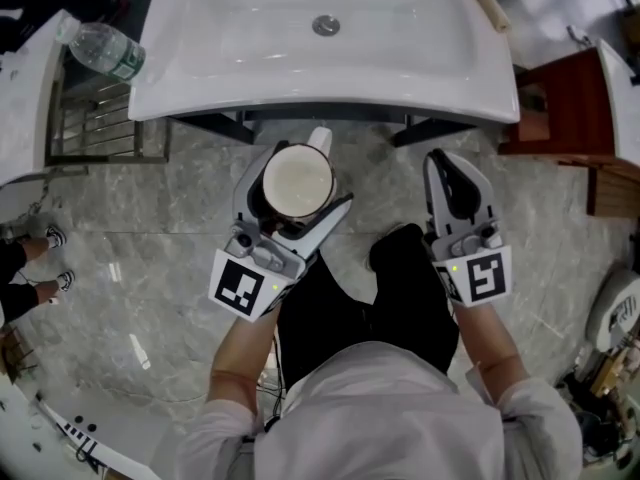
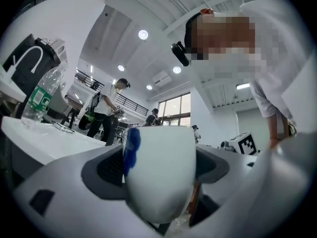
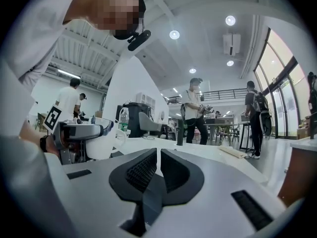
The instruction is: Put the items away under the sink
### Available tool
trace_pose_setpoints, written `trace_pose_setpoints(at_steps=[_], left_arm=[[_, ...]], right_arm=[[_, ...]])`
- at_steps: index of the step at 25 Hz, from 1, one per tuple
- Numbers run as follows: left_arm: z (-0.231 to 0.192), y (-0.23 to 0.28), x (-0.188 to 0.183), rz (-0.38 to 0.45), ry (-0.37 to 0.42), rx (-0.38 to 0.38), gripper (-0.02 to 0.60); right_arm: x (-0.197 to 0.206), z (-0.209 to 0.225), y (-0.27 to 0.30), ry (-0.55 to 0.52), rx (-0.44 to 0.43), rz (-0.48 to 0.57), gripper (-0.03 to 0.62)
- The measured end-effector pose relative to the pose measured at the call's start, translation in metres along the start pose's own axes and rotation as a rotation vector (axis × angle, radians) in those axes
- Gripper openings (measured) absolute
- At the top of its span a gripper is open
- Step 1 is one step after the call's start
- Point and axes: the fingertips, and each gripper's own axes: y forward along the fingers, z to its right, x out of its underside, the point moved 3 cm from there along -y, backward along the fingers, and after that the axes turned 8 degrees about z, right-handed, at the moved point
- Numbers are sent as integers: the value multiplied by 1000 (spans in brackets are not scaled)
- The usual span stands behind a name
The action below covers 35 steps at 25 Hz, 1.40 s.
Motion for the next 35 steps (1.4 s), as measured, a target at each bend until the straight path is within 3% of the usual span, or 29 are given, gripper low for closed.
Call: trace_pose_setpoints(at_steps=[13, 24, 35], left_arm=[[-40, -19, 120, -38, -9, 9, 393], [-74, -18, 190, -22, -22, 54, 391], [-122, -7, 267, -39, 49, 70, 393]], right_arm=[[107, -14, 15, -2, -49, -28, 48], [185, -15, 28, -16, -93, -41, 48], [252, 0, 57, -45, -141, -20, 48]])
